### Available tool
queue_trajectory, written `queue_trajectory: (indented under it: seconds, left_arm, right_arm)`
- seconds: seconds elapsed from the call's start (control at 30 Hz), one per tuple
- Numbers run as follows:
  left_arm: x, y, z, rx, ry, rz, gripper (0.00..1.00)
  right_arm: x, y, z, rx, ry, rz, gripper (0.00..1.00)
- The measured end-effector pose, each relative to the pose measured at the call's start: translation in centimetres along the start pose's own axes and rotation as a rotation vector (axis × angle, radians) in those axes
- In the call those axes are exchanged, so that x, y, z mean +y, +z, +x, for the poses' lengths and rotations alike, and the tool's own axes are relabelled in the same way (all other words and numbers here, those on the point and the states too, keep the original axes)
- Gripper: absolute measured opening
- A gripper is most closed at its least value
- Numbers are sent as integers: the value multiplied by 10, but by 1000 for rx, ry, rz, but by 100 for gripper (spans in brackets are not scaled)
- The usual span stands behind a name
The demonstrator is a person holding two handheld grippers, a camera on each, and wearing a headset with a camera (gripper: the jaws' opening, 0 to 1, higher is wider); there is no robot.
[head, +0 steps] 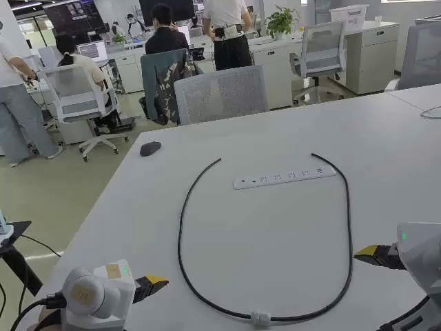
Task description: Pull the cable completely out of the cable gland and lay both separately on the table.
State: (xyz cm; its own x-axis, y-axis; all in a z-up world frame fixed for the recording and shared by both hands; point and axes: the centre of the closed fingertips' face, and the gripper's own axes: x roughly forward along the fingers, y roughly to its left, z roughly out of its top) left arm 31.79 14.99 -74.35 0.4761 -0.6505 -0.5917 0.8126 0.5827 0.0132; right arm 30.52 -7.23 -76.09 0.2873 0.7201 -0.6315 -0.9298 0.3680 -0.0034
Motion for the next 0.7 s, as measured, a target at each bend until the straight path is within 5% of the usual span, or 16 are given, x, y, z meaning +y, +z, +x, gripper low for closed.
queue_trajectory:
  seconds: [0.37,0.47,0.7]
  left_arm:
    - [-10,-7,6,27,-40,-1,99]
    - [-22,6,6,-41,-96,-53,99]
    - [-15,6,5,-26,-77,-26,99]
  right_arm:
    - [7,-5,1,24,31,-2,99]
    - [7,2,1,3,30,-5,99]
    - [8,6,6,-6,29,-5,99]
